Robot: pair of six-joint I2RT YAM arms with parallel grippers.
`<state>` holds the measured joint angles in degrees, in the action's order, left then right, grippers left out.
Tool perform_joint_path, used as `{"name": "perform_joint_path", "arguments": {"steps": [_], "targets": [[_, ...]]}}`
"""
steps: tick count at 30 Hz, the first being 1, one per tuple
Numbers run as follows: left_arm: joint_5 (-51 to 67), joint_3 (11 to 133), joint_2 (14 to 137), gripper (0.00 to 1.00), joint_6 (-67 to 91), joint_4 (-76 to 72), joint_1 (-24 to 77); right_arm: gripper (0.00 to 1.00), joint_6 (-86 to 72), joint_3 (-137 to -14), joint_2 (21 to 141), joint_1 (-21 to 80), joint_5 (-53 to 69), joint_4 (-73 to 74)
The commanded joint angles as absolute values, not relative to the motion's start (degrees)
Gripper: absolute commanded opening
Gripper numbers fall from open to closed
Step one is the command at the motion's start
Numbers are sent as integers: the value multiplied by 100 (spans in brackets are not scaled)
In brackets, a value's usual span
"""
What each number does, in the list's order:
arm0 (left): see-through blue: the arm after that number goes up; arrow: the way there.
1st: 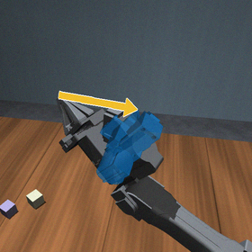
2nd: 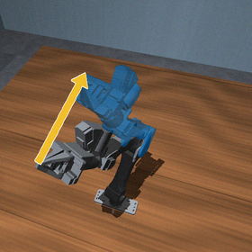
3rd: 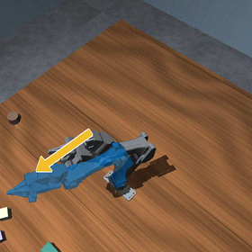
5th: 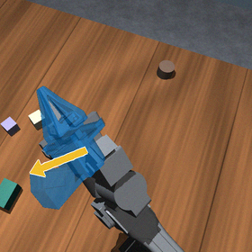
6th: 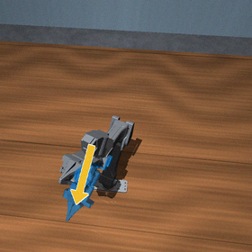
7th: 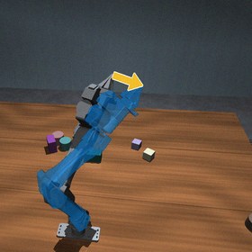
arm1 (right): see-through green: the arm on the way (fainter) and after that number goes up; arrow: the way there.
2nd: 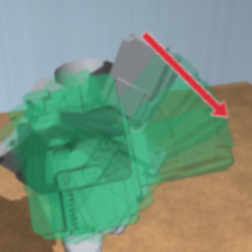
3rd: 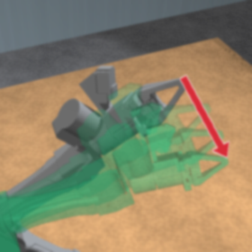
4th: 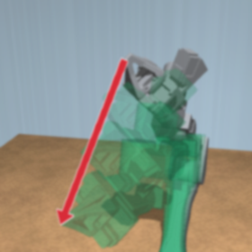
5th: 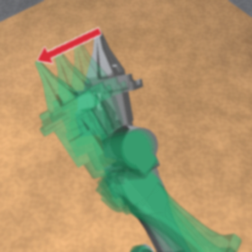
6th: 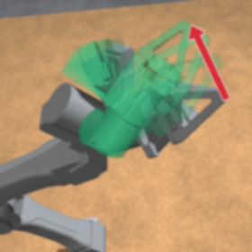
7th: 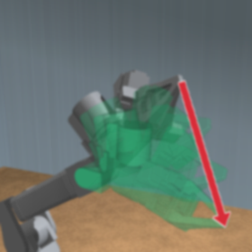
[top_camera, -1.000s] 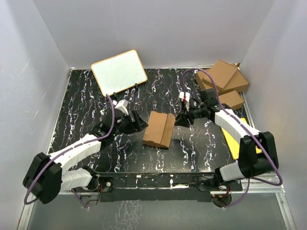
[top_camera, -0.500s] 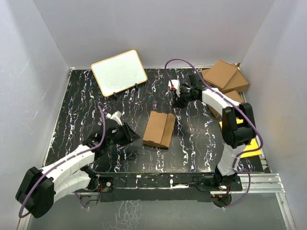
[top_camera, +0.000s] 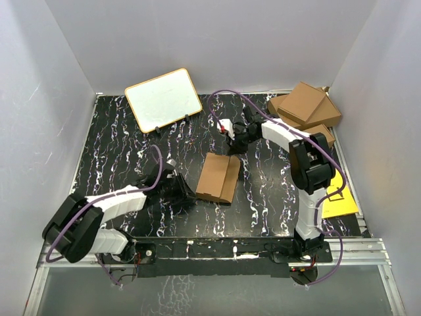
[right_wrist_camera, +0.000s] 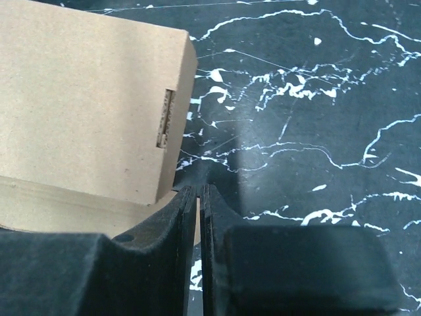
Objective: Fold the paper box
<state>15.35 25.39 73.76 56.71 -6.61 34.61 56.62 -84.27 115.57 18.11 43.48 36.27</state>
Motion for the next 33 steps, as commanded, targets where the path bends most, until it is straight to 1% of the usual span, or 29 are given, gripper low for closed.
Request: {"name": "perform_joint_path", "arguments": {"steps": [1,8,15,23,33], "targets": [[1442,3007,7622,27,5464,-625,3464,13,6070,-8407,11352,1863,4571,3774],[1273,3555,8128,28,5072,-311,3333,13,6313,-7886,10996,1868,4504,3841],[1202,4017,8405,29,4649,-61,2988,13,6415,-7181,10407,1870,4384,3885],[1532,4755,9067,31,4168,-106,2796,13,6405,-6373,9700,1886,4625,4008],[1867,5775,9990,33,3570,108,2679,13,6338,-5678,9217,2052,4810,4025]]}}
